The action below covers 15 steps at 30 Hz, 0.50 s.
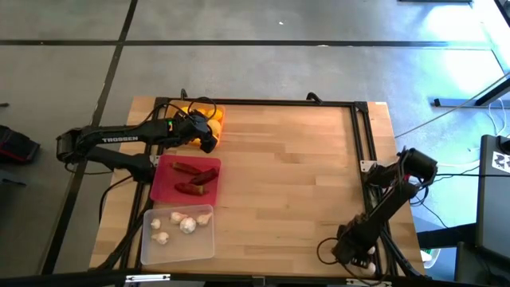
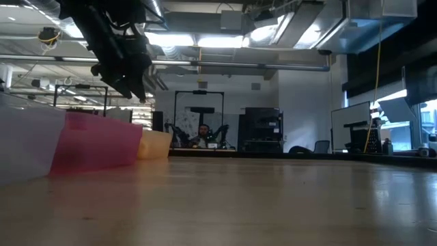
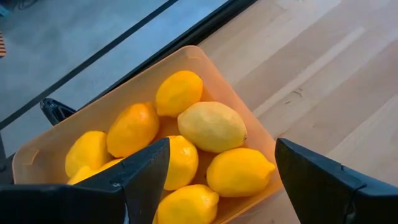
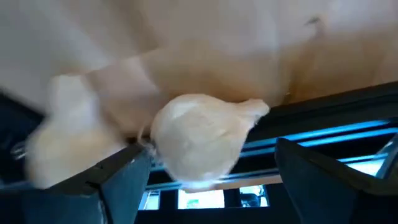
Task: Sort produce into baskets
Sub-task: Put the garlic into the transparent bin
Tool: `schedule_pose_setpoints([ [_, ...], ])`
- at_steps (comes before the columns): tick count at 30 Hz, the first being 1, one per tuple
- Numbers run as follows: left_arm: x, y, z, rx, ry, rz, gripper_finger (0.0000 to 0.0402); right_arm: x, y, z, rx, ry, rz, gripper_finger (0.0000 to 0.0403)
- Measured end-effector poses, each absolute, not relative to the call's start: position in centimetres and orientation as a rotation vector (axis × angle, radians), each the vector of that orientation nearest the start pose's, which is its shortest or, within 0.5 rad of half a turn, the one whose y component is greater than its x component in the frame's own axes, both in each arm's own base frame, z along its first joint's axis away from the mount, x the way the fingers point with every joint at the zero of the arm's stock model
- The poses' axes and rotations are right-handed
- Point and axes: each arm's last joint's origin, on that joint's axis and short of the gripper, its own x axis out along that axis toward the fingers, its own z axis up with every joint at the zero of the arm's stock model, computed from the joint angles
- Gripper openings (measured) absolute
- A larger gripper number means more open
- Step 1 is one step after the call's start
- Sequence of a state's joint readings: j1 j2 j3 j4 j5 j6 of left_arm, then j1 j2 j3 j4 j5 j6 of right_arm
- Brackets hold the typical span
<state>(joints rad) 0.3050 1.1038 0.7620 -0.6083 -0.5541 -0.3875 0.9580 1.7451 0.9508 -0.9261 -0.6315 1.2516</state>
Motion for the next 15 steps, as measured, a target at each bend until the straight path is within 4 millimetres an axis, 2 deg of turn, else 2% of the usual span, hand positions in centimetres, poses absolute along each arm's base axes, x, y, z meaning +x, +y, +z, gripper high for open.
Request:
schedule_pose_setpoints([
  [5, 19.2, 7.6, 23.9, -0.21, 0.803, 0.963, 0.0287, 13.4, 21.8, 12.8, 0.41, 2.204, -0.199, 0.0302],
  [11, 19.2, 7.6, 23.9, -0.21, 0.803, 0.964, 0.0287, 13.2, 21.4, 12.7, 0.359, 2.193, -0.19, 0.0189],
  [15, 19.3, 7.7, 24.0, -0.211, 0.78, 0.961, 0.0287, 13.9, 21.0, 13.0, 0.326, 2.126, -0.172, 0.0117],
])
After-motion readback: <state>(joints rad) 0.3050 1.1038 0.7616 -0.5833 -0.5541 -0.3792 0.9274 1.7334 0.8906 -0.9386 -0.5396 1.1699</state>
